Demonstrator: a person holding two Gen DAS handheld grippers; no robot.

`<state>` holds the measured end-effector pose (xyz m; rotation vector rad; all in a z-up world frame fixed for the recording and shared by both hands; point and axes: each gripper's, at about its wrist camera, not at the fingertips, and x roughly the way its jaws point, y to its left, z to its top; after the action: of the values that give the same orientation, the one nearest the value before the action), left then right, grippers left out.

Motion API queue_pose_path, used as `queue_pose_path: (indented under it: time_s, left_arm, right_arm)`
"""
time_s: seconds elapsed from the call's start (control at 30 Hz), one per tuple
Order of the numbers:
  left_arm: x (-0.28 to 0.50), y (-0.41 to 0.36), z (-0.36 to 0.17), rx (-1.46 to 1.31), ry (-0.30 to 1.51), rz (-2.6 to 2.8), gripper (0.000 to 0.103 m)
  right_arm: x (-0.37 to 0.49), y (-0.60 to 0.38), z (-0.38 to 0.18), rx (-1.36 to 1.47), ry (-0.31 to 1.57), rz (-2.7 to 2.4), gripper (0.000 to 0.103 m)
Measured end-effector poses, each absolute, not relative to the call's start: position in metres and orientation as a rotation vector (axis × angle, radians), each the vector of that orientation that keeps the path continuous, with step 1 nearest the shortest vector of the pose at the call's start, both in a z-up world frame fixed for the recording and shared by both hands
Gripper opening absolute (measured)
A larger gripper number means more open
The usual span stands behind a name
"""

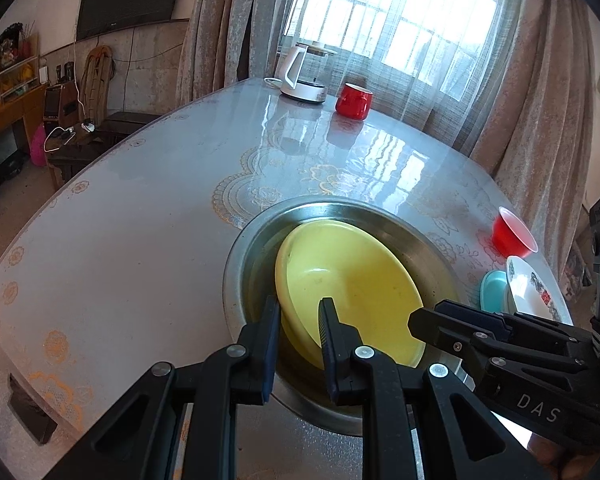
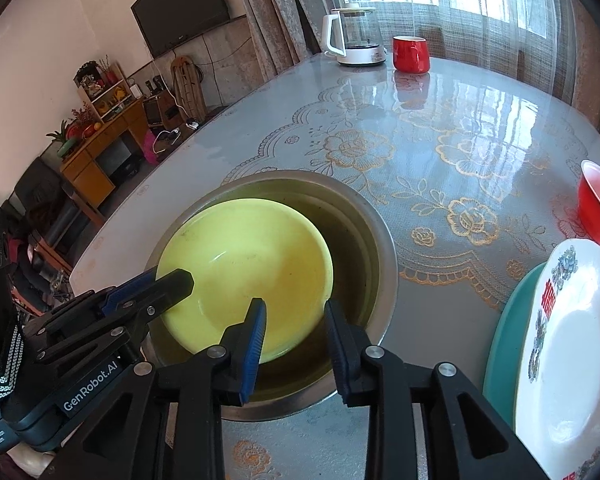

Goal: Organize plates and bowls
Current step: 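Lower the yellow bowl into the steel bowl and open the right gripper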

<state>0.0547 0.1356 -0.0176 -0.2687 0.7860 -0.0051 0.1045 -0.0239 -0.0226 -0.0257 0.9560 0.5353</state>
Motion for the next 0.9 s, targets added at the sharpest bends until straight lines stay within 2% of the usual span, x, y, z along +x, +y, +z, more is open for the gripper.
queue_pose_path:
  time_s: [0.47,0.63,0.9]
  left_arm:
    - [0.06,0.126,-0.022,-0.23,0.793,-0.005,0.021]
    - [0.058,0.122,-0.021,-0.214,0.79,-0.001,0.028]
    - [0.052,0.124,-0.015,-0.195,0.766,0.053,0.034]
  right_arm:
    - [0.102,-0.026,-0.024,-0.022,0.925,0.534,0.032]
    - [0.099,-0.026,-0.025,-0.025,0.912,0.535,0.033]
    - [0.097,-0.026,-0.026,-0.018,0.9,0.532,0.034]
